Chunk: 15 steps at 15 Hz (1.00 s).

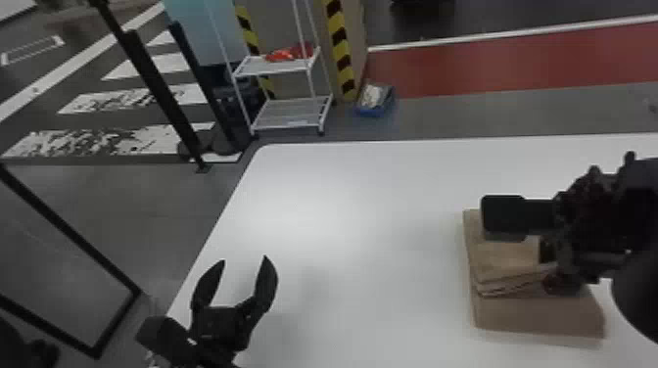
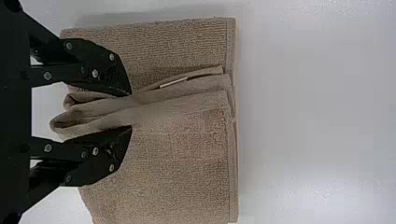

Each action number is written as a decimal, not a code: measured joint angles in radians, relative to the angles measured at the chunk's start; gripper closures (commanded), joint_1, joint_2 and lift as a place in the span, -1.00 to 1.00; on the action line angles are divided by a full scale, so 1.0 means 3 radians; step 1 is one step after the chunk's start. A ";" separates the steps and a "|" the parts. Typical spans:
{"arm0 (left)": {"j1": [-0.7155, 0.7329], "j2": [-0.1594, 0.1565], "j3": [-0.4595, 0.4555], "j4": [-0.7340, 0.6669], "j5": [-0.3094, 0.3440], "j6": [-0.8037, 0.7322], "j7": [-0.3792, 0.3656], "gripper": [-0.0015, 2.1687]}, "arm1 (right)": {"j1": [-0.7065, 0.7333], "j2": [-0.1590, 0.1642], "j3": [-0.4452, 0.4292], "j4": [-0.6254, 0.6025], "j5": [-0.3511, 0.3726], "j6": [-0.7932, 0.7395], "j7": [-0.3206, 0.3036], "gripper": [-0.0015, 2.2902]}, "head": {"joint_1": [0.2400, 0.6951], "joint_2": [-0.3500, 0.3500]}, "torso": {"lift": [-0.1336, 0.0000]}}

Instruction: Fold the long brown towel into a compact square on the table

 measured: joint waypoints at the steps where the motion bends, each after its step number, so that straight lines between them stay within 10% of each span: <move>1: -0.0003 0.0000 -0.0004 0.0002 -0.0001 -0.0002 0.0000 -0.95 | 0.0001 0.0001 0.0000 0.0003 0.0006 -0.0003 0.0001 -0.11 | 1.00 0.91 | -0.84; 9: 0.0017 0.0000 -0.0084 -0.0106 -0.0012 0.0005 -0.0124 -0.95 | 0.0029 0.0067 -0.0264 0.0005 0.0016 -0.0028 -0.0074 0.17 | 1.00 0.85 | -0.84; 15: 0.0102 0.0000 -0.0423 -0.0309 -0.0094 0.0013 -0.0967 -0.86 | 0.0220 0.0259 -0.0753 0.0023 0.0028 -0.0029 -0.0123 0.17 | 1.00 0.55 | -0.84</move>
